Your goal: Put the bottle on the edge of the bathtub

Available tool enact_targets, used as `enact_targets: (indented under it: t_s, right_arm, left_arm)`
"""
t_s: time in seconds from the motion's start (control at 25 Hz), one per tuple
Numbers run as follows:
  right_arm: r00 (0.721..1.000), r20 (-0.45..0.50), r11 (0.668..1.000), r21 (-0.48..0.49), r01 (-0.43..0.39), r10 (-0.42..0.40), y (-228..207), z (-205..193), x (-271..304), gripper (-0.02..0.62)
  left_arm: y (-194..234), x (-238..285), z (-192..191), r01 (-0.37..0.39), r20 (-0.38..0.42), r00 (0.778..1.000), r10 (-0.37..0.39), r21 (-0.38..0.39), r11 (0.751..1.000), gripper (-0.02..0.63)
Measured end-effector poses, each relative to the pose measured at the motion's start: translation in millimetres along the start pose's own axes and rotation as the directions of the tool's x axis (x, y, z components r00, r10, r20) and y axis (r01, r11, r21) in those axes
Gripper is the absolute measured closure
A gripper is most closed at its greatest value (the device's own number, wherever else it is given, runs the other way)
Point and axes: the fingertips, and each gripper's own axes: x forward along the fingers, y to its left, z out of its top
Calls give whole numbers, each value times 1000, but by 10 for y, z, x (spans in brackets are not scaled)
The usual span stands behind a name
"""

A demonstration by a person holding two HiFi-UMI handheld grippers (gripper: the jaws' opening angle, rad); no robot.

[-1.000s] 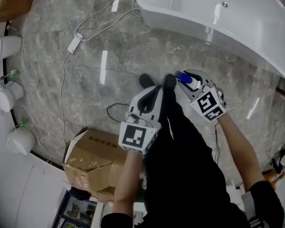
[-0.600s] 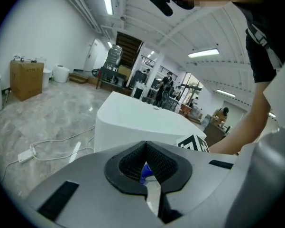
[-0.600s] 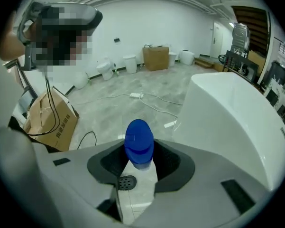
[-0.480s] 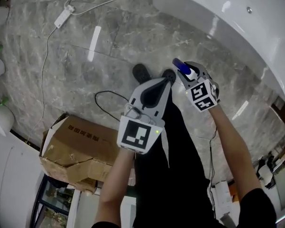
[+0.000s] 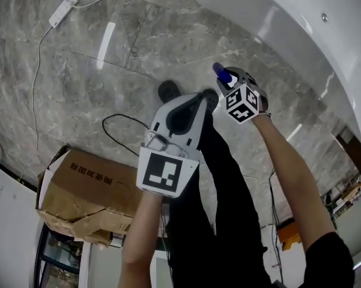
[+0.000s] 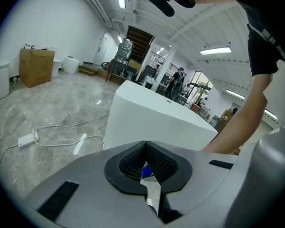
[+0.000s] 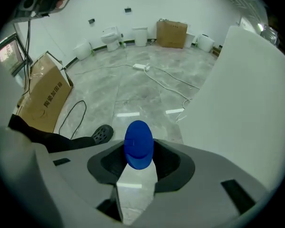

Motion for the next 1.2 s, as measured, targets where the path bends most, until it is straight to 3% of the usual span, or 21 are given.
enact_targets:
  t_s: [0.28, 0.64, 0.96, 1.2]
  right_arm:
    - [999, -36, 999, -32, 17, -18, -299, -14, 733, 443]
    - [997, -37, 997, -22, 68, -69, -716, 171, 1497, 443]
    - [994, -25, 994, 23, 107, -106, -960, 216, 1972, 443]
    - [989, -57, 990, 12, 137, -136, -1041, 158, 2173, 443]
  left_arm:
    - [378, 230, -329, -22, 2, 1000, 22, -11, 1000, 595]
    - [862, 505, -808, -53, 21, 998, 55, -95, 994, 595]
    - [1023, 793, -1314, -57, -37, 998, 53, -127, 990, 595]
    - [1137, 815, -1392, -57, -54, 997, 52, -106, 993, 595]
